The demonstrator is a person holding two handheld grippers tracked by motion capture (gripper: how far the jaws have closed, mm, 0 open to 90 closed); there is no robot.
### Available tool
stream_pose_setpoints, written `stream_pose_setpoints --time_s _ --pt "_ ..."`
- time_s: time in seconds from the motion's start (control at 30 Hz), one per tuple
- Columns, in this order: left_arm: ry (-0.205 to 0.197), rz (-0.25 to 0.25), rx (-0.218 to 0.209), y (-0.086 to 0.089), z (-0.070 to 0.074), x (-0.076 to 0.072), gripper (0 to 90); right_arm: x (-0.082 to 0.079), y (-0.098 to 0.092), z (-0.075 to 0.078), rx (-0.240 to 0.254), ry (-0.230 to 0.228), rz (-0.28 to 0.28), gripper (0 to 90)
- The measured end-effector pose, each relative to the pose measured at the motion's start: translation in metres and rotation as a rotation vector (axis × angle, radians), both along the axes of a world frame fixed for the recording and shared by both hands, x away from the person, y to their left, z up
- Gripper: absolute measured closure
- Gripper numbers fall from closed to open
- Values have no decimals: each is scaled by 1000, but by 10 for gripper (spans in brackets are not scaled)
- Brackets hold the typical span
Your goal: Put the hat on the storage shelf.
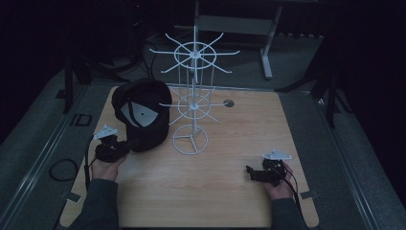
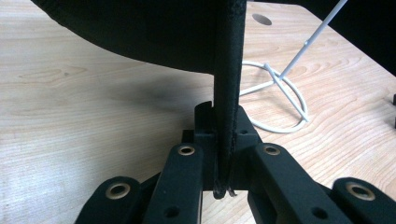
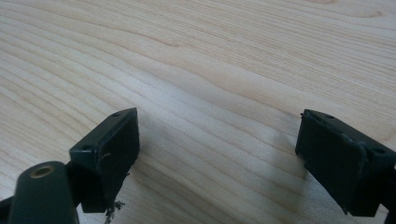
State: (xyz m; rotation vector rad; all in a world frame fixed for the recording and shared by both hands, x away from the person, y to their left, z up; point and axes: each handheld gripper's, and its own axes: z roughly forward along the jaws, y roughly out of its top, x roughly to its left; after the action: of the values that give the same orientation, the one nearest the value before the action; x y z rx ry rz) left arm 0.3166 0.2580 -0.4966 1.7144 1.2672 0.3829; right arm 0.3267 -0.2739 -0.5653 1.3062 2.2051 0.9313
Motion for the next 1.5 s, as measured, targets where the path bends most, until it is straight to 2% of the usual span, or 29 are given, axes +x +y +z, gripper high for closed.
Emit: stream_pose_setpoints --time_s 0.47,0.67,0.87,1.03,1.5 --pt "-27 28 20 -2 14 -6 860 0 0 0 0 0 0 133" --pt "-37 48 28 -4 19 -9 860 0 0 0 0 0 0 133" --pt "-49 89 25 -7 25 -12 860 0 0 0 0 0 0 133" --pt "-53 101 45 -10 28 -14 860 0 0 0 1 0 0 133" --pt "-81 153 62 -13 41 -22 860 0 0 0 0 0 0 132"
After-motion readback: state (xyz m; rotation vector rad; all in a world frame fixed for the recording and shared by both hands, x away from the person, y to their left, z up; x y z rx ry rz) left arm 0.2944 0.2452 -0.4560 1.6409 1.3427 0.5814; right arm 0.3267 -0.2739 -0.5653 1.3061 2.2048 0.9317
